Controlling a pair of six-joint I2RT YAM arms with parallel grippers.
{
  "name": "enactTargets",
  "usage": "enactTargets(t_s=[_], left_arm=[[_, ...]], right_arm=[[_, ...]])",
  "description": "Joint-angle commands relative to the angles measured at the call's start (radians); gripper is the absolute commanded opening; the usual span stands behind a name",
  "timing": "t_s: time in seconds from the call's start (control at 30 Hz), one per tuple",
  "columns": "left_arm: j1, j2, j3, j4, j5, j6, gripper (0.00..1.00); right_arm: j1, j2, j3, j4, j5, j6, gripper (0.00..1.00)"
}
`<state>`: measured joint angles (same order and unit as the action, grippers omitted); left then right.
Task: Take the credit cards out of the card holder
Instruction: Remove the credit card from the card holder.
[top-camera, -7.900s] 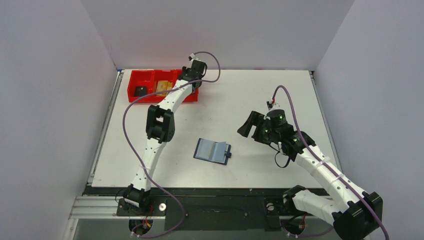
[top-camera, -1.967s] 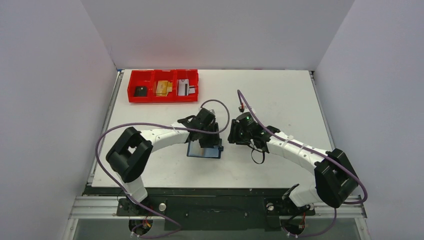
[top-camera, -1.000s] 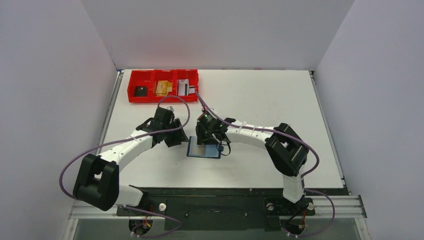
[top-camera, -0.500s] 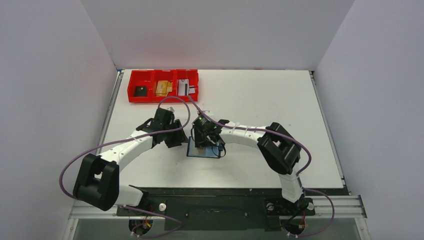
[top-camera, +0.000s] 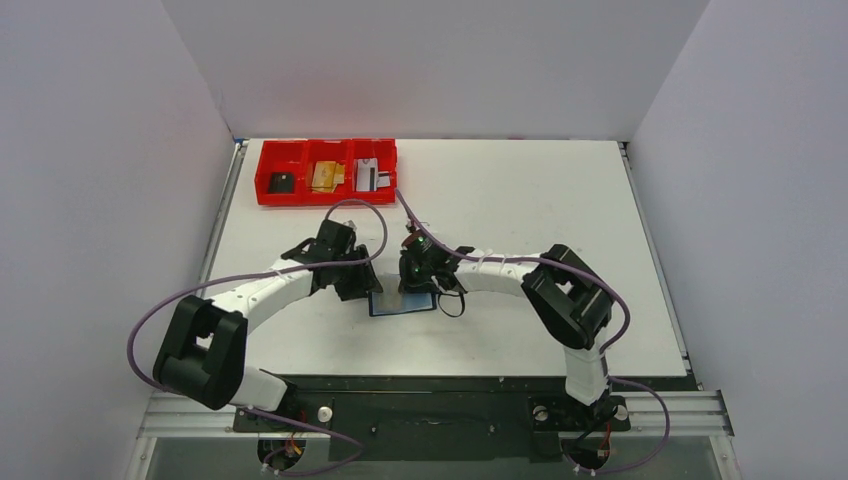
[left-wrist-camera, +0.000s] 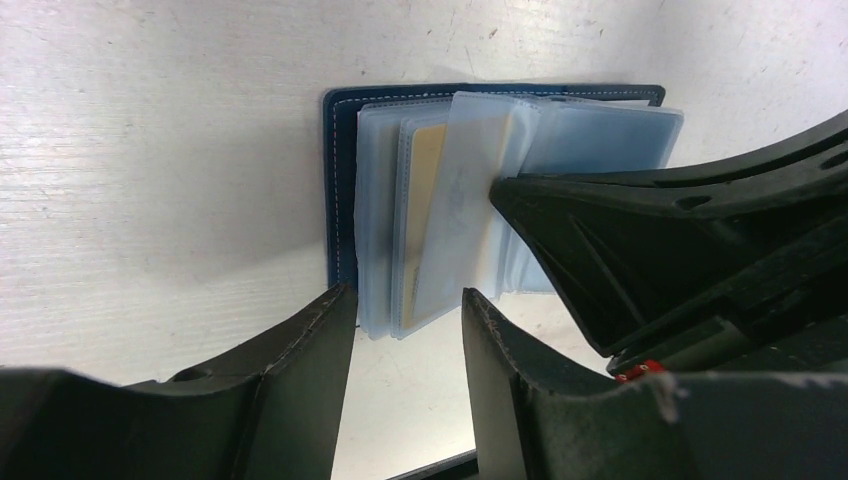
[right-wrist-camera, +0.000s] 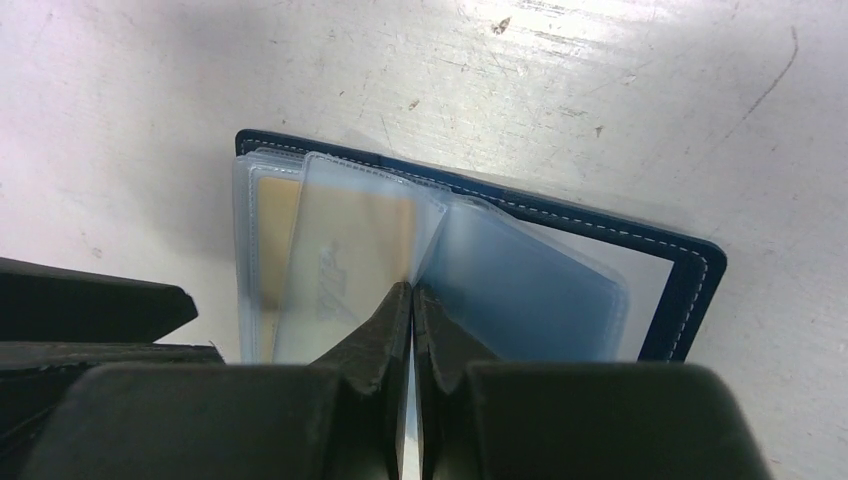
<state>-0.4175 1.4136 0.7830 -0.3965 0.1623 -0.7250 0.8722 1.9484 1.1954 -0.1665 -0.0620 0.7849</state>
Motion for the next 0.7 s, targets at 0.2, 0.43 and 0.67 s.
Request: enactTargets(t_s=[0.2, 0.43, 0.67], left_arm=[[-0.035, 0.050, 0.057, 0.046, 0.021, -0.001, 0.40], [-0.045, -0.001, 0.079, 0.022, -0.043, 0.004, 0.39], [-0.082, 0.078, 0.129, 0.040, -0.016, 0.028, 0.39]], right_arm=[[-0.043, 0.017, -0.118, 0.010, -0.038, -0.014, 0.00], [-0.051, 0.023, -0.130, 0.029, -0.053, -0.010, 0.00], [-0.065, 0.026, -0.155, 0.067, -0.084, 0.006, 0.00]])
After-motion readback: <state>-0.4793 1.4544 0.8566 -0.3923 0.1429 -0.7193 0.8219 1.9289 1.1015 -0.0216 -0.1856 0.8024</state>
